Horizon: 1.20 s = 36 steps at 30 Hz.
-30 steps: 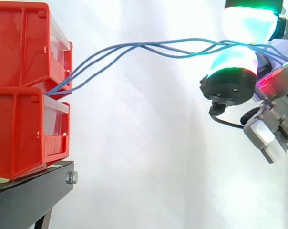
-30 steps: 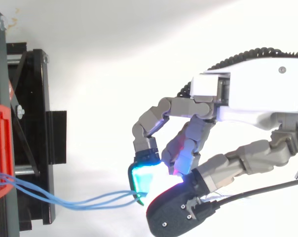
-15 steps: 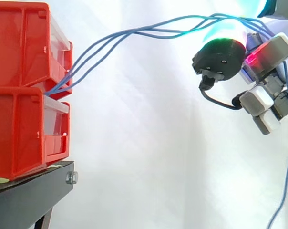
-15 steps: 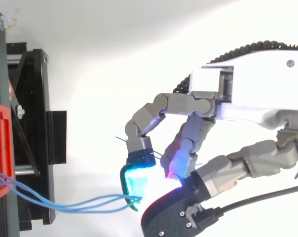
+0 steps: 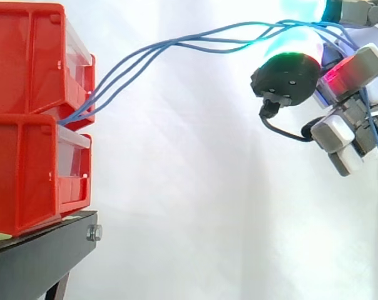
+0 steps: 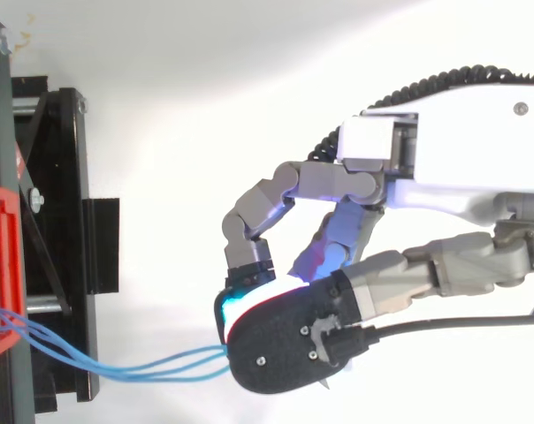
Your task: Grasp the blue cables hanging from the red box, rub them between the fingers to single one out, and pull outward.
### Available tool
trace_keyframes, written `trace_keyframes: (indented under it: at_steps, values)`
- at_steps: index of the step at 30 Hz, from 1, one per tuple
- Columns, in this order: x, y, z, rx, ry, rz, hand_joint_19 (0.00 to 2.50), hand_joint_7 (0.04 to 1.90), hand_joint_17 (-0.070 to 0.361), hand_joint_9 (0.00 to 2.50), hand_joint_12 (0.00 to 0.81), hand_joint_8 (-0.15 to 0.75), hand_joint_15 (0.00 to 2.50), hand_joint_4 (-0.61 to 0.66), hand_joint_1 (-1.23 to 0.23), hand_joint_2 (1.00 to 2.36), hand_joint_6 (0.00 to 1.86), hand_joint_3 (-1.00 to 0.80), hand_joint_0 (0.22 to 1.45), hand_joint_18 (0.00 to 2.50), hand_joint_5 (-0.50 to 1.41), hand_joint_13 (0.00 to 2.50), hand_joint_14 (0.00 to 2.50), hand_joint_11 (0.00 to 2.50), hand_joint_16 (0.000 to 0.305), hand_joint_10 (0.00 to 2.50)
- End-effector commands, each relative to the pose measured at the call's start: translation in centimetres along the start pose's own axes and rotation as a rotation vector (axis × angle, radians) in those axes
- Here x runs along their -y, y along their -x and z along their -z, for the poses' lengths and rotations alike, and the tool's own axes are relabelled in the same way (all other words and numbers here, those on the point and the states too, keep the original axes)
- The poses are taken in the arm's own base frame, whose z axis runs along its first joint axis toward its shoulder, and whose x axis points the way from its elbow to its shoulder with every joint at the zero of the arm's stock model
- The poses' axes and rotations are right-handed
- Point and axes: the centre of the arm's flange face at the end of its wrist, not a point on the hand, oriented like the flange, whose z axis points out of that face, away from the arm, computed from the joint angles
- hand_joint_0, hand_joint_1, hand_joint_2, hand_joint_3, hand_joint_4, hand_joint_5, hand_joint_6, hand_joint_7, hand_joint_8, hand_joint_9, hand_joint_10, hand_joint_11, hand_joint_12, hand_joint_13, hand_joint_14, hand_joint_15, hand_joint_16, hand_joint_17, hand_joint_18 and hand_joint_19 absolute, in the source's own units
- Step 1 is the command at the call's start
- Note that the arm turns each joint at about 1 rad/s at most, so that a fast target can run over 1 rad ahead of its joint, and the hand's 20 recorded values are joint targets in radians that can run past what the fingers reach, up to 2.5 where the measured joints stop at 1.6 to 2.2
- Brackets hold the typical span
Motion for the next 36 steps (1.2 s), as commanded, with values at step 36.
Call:
trace_keyframes:
  at_steps: [36]
  values:
    - [5.7,0.8,-2.6,0.022,0.119,0.068,0.66,0.98,0.117,1.42,0.332,0.246,1.08,0.09,-0.71,1.0,0.73,-0.5,0.5,0.78,-0.16,1.36,0.03,1.2,0.052,0.02]
